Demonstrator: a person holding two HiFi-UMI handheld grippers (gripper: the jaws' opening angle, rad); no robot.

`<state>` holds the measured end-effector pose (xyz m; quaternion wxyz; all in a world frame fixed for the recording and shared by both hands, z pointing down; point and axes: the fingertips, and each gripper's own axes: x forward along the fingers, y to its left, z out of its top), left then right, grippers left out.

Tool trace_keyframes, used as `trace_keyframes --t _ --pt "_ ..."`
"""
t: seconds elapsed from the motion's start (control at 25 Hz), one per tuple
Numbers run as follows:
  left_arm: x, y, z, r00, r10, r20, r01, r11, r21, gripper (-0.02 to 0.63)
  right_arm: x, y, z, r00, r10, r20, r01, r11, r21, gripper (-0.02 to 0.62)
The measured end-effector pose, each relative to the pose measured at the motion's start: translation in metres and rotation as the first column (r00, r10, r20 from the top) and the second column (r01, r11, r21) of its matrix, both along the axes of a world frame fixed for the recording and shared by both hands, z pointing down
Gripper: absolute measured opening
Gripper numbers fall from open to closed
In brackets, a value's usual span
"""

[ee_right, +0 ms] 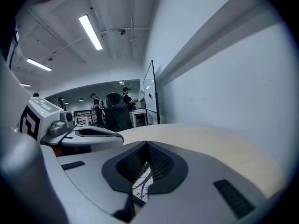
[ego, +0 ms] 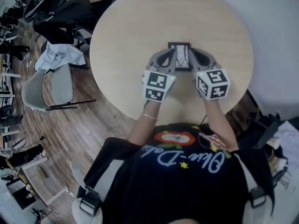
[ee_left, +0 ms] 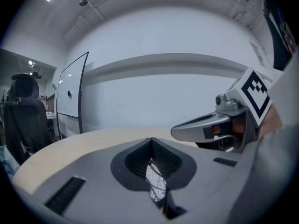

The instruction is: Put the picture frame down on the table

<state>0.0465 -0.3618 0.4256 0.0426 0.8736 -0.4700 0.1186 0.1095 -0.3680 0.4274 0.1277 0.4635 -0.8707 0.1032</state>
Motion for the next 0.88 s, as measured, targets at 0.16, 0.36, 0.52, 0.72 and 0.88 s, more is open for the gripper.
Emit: trace_keyframes --t 0.16,0.36,0.52,0.72,0.88 --pt "-0.001 0.002 -0.002 1.0 -0.001 -0.004 0.001 1.0 -0.001 0.001 0.0 0.002 -0.007 1.0 -0.001 0.012 0.001 1.0 0.021 -0.002" --pt "0.0 0.003 -0.007 1.0 0.0 -0.012 0.0 1.0 0.003 0.0 0.001 0.004 -0.013 1.0 0.002 0.018 -0.002 1.0 0.024 -0.002" --pt "0.001 0.004 -0.008 1.0 0.004 -0.011 -0.004 1.0 0.003 0.0 0.002 0.005 -0.015 1.0 0.006 0.019 -0.006 1.0 0.027 -0.002" --pt "0.002 0.005 -0.009 1.0 0.011 -0.011 -0.011 1.0 0.004 0.0 0.002 0.007 -0.018 1.0 0.008 0.022 -0.008 0.999 0.032 -0.003" --pt "0.002 0.008 -0.01 1.0 0.011 -0.014 -0.011 1.0 0.001 0.0 0.001 0.01 -0.02 1.0 0.007 0.023 -0.007 0.999 0.036 -0.002"
